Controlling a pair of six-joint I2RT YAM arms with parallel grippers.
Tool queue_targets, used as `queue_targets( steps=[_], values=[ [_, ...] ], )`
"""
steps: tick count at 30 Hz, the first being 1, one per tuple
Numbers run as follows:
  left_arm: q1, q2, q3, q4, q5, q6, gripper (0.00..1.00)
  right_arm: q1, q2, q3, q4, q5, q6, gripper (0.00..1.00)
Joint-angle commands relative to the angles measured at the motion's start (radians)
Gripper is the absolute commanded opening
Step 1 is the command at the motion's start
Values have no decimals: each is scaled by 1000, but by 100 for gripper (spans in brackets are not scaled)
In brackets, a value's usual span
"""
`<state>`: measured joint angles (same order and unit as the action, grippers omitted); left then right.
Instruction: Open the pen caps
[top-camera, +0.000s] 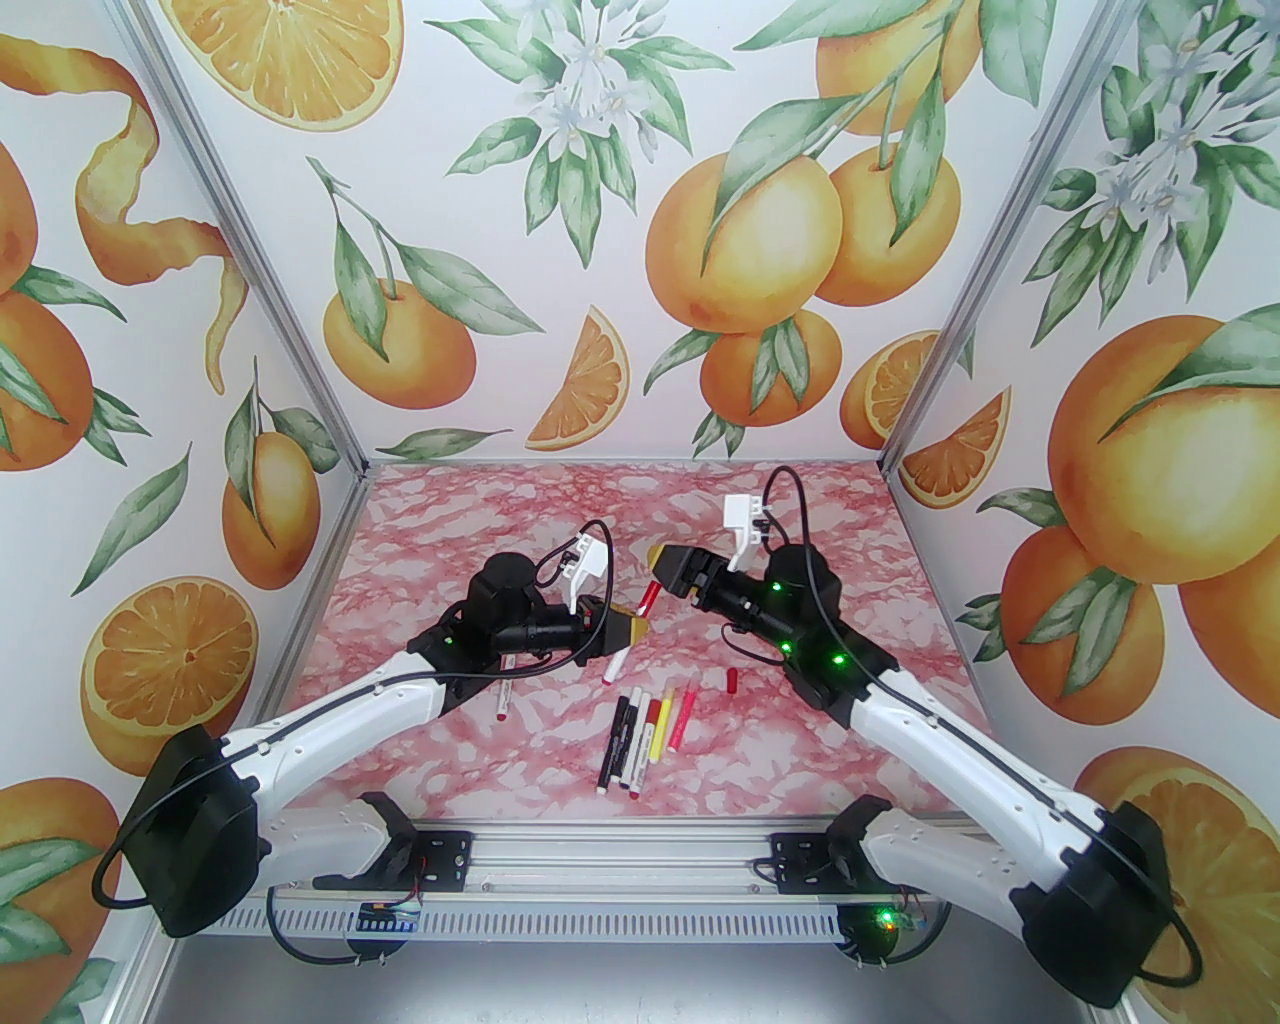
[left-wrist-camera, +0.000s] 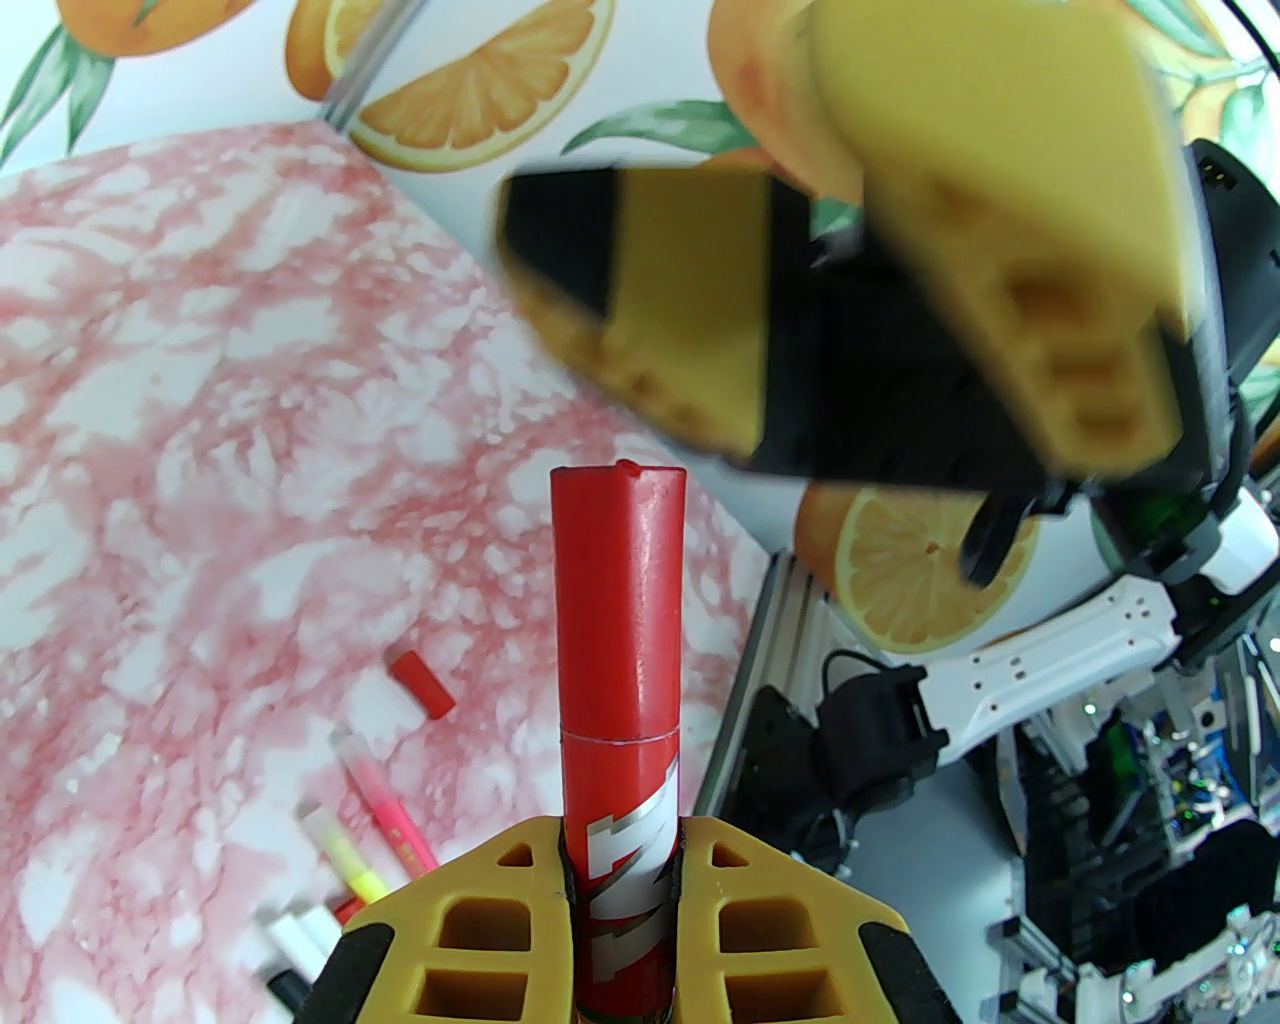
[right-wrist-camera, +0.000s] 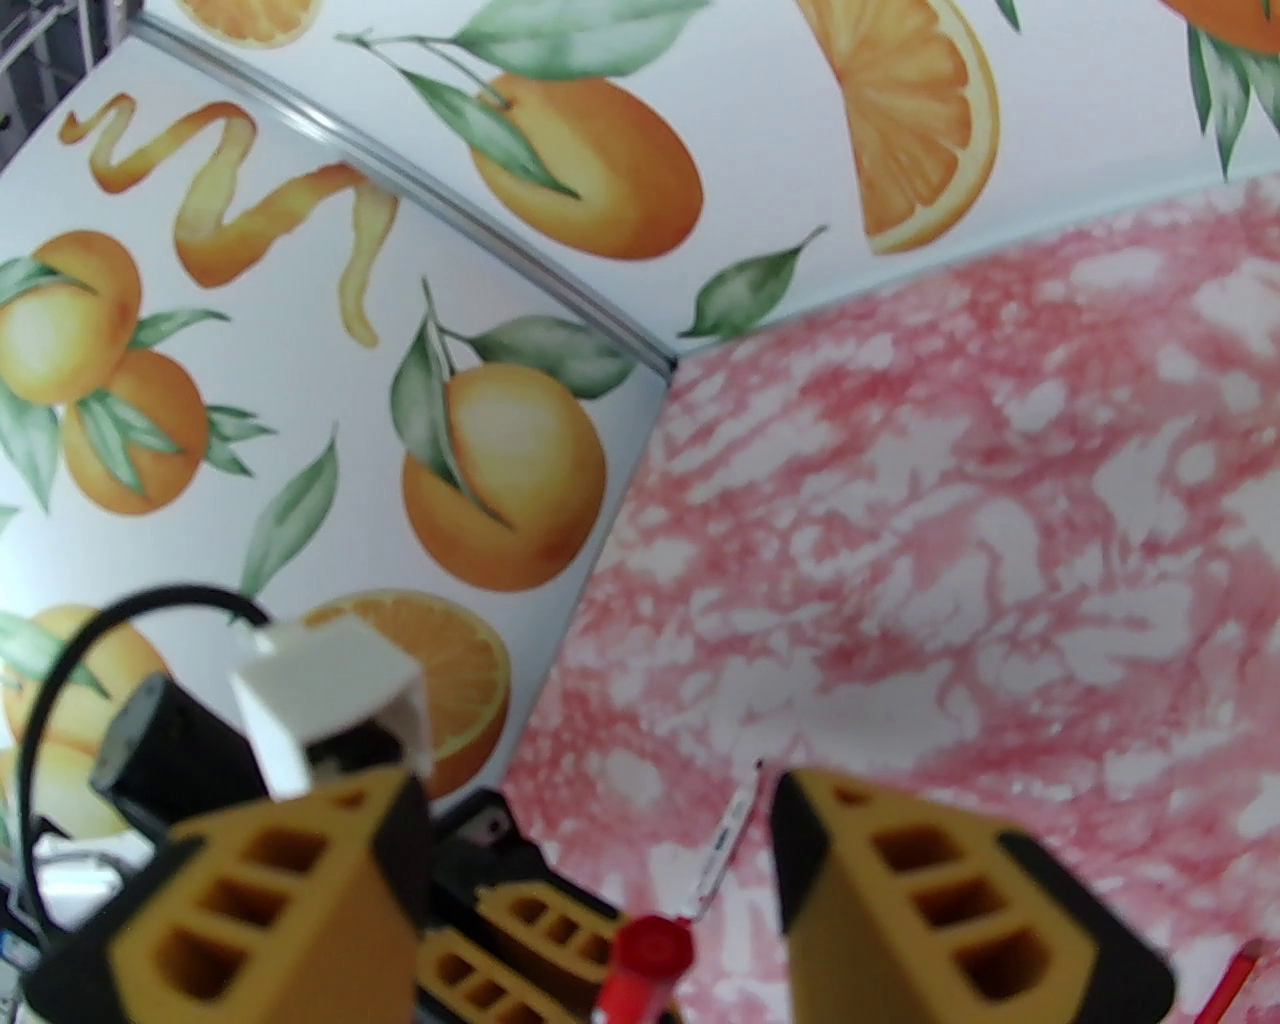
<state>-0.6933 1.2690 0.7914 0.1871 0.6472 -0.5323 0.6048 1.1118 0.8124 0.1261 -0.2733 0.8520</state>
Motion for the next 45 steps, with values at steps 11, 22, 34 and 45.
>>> queue_targets(
  steps=[11,22,34,45],
  values=[
    [10,-6,-32,94,47,-44,0,69,76,19,103,3,44,30],
    [-1,4,-49,87,45,-36,0,72,66,31,86,37,33,0],
    [-8,-10,-71,31,45,1,0,18,49,65,61,48,33,0],
    [-41,13,-78,18,36,10,0,-76,26,82,109,17,64,0]
  ],
)
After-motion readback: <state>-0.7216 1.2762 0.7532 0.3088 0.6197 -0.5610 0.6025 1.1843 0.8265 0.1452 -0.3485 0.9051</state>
